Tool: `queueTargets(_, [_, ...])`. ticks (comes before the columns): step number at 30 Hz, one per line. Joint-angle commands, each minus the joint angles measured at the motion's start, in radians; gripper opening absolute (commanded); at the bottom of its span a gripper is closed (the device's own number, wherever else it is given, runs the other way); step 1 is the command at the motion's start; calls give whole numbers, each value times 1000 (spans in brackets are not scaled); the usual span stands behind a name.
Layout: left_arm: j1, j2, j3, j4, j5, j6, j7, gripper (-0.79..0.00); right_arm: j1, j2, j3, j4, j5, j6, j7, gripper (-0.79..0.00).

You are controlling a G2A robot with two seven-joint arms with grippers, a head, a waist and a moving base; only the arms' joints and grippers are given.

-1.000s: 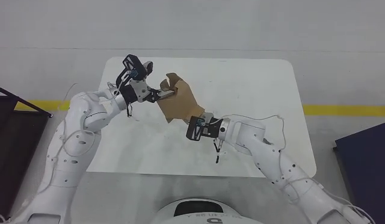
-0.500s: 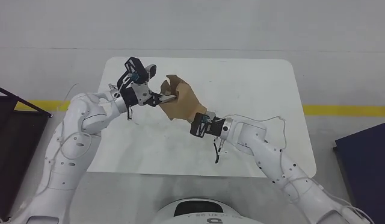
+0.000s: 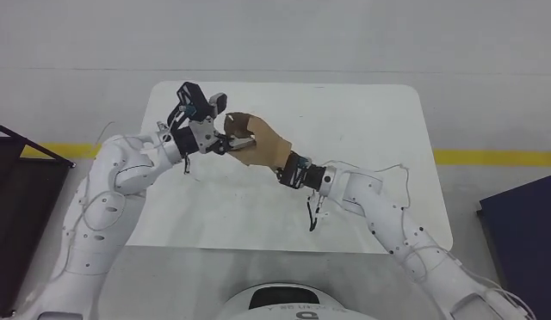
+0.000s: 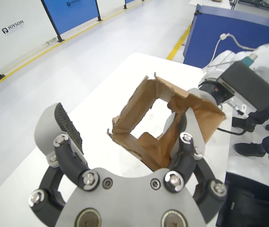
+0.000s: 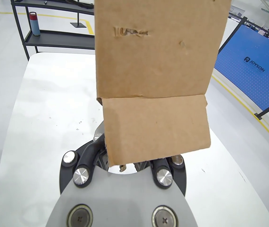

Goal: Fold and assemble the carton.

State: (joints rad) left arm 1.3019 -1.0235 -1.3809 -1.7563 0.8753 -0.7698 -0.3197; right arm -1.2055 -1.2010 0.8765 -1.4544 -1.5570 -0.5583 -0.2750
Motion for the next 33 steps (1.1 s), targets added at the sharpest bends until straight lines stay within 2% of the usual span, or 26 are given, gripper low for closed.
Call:
queueTargets(1, [6,1,-20,-4,-36,3,31,0,6,1,-2,6,-15,-10,-14,-785])
queueTargets(7, [37,4,-101,26,-171,15,129,0,27,7,-9,8,-96,-50,-61,-785])
queueTargets(12, [57,5,-131,87,-259,54,140,0,24,25,21,-48,-176,-84,-79,-785])
queueTargets(19, [59,5,-125,151,-314,45,113,0,8,55,72,-124,-252,-169,-117,-785])
queueTargets(33, [59,5,-125,151,-314,45,113,0,5,55,64,-134,-269,-164,-102,-785])
